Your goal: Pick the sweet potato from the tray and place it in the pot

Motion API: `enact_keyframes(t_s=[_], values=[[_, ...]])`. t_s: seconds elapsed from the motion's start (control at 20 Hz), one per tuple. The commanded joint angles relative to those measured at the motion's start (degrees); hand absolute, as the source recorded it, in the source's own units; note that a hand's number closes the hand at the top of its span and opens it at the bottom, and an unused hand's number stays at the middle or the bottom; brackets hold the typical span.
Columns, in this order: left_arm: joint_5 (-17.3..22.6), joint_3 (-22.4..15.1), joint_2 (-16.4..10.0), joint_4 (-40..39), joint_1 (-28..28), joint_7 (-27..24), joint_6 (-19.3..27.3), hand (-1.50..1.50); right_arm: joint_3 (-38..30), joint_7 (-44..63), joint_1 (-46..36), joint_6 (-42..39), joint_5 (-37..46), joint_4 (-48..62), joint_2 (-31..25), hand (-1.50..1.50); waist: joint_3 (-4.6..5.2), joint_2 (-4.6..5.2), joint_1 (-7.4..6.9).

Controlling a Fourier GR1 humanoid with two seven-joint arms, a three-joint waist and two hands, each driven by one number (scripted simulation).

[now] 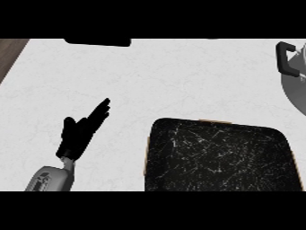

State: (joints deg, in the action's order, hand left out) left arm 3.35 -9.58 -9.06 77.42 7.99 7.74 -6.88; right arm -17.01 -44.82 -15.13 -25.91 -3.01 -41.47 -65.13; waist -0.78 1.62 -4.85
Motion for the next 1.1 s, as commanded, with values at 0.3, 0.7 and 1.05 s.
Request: enact_keyframes(t_s=[0.3, 0.7, 1.05], values=[[-1.1, -0.6, 0.3, -0.3, 1.6, 0.5, 0.1, 0.00, 10.6, -7.9, -10.2, -0.1, 10.5, 4.1, -1.0, 1.50, 0.33, 0.22, -2.11], [-0.8, 0.1, 1.6, -1.7, 3.0, 1.4, 0.8, 0.00, 20.3, -10.0, -18.7, 9.9, 22.5, 7.8, 3.6, 1.50, 0.47, -0.06, -0.60], [-0.1, 1.0, 0.4, -2.6, 2.3, -0.5, -1.1, 0.00, 27.6, -3.4, -25.9, 27.4, 36.8, 12.6, 8.8, 1.50, 0.56, 0.02, -0.99]])
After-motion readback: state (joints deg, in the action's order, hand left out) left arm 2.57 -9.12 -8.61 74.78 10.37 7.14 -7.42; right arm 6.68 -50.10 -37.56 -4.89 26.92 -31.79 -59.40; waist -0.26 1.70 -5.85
